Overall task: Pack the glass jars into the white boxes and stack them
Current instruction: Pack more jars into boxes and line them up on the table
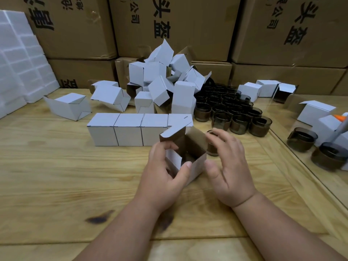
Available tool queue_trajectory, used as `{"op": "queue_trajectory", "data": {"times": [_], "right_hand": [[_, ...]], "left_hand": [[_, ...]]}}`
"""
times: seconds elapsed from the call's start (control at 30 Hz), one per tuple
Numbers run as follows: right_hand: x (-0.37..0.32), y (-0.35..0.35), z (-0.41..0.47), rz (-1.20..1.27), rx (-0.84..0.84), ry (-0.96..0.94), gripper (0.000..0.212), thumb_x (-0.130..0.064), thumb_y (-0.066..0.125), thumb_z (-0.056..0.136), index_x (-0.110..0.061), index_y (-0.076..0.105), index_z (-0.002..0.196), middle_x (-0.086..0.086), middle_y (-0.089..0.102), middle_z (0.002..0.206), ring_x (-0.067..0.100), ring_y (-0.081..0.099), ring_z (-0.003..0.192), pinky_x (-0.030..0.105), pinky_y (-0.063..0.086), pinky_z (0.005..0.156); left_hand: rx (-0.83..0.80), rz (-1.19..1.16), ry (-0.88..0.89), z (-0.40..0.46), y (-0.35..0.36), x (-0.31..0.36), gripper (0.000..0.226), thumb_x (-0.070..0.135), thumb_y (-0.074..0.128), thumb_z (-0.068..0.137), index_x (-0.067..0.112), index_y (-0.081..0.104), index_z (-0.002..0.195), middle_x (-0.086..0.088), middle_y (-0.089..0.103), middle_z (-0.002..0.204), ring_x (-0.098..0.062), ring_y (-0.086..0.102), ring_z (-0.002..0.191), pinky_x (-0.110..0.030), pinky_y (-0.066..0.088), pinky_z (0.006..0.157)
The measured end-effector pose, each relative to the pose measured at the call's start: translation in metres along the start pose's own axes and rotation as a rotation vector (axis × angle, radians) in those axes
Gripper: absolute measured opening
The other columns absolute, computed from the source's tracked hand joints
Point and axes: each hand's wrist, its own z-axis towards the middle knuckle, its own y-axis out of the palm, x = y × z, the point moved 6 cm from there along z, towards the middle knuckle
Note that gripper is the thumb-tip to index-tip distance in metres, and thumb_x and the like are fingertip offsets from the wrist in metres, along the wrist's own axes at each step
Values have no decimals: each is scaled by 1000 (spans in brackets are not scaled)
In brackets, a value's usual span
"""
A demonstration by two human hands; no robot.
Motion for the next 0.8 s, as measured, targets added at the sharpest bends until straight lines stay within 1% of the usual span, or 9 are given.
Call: {"op": "queue_trajectory", "data": {"times": [0.1,0.17,0.27,0.37,0.47,0.57,0.67,0.73,0.8], "right_hand": [[20,-6,1,65,117,148,56,-40,34,100,-14,49,148,2,48,149,12,38,140,20,19,117],[37,-4,1,36,110,285,52,-40,39,100,-22,52,146,0,43,152,12,32,141,22,19,117],[61,9,-4,-130,-54,515,45,-40,56,96,-34,55,141,-3,27,161,17,20,147,43,28,119],[68,15,-5,-164,-97,594,37,-41,68,90,-39,56,124,0,36,154,23,26,146,41,33,113],[67,11,-3,-161,-57,578,30,-40,73,87,-36,49,105,-10,51,116,19,52,116,29,41,86],[64,1,-5,-48,77,596,26,-44,73,87,-37,51,100,-15,54,108,5,57,92,19,41,70],[43,-15,-3,234,273,401,22,-42,69,88,-39,47,94,-12,54,118,12,63,100,30,56,81],[22,-22,-1,330,337,183,22,-37,64,90,-37,45,102,-4,51,131,18,62,109,27,53,88],[2,-22,-2,398,358,37,25,-32,62,94,-35,44,111,-3,45,139,14,60,114,25,51,90]], "left_hand": [[4,5,-82,-1,0,-8,50,66,63,70,60,34,110,16,60,107,-7,65,71,-32,55,62],[0,-17,-98,-1,1,-9,56,65,66,69,57,32,112,13,62,106,-3,65,80,-41,59,67],[2,-45,-99,-1,1,-9,61,62,69,68,54,31,114,13,62,107,3,65,88,-43,60,72],[15,-65,-104,-1,1,-12,66,63,73,66,52,32,116,15,62,109,2,65,94,-41,60,74],[13,-72,-120,0,1,-15,72,71,76,62,56,32,118,20,61,119,8,62,101,-38,60,78],[14,-109,-139,3,2,-16,75,73,78,60,60,33,118,19,60,129,10,64,100,-42,61,83],[16,-152,-143,6,3,-17,76,69,82,60,61,36,121,20,61,129,6,64,109,-43,62,85],[9,-159,-145,6,4,-17,78,68,83,60,61,36,123,20,62,130,5,65,109,-43,62,85],[-3,-154,-147,7,5,-17,79,68,82,60,62,36,123,18,61,131,7,66,104,-44,62,85]]}}
